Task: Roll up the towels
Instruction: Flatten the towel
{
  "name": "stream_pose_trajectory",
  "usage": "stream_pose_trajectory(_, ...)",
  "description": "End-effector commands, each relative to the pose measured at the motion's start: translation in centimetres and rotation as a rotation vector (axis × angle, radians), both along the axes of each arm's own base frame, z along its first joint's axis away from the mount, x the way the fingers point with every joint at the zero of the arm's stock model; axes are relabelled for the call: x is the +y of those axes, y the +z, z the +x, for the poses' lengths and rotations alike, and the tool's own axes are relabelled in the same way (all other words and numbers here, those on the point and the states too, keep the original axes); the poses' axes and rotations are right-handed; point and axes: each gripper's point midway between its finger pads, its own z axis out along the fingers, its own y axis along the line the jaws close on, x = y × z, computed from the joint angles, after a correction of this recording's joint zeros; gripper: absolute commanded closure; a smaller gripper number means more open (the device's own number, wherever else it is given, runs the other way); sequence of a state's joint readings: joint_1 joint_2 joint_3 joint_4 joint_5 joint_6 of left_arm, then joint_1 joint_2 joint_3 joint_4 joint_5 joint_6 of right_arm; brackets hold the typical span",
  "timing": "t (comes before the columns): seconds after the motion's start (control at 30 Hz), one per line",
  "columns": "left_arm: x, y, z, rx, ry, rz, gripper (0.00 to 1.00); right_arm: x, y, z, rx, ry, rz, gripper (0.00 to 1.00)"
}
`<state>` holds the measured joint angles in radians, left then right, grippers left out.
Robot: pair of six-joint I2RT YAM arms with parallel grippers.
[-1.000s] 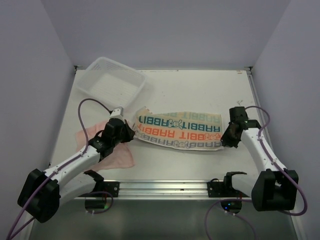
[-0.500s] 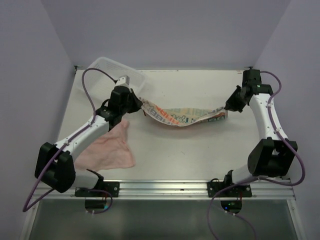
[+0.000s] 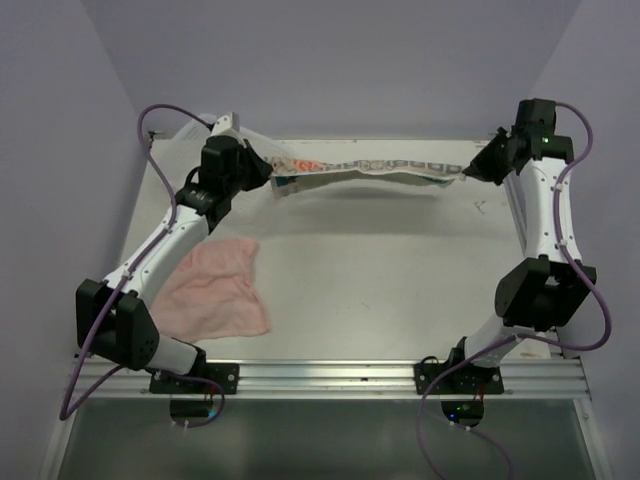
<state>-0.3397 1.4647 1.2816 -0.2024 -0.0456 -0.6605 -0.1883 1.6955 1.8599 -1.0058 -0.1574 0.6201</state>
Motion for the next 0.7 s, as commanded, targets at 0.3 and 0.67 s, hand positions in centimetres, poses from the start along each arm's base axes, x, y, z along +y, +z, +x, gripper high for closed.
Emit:
stream_pose_trajectory(0.3,-1.8,-15.4,-13.2,0.232,-0.157,-0.058,1.00,1.4,-12.6,-10.5,0.254,0.052,0.090,1.00)
stream_pose_trajectory(0.67,-1.1,-20.9,-17.2,0.341,-0.123,-0.075,1.00,0.0,-15.2,-15.1,0.348,0.022,0.048,1.00)
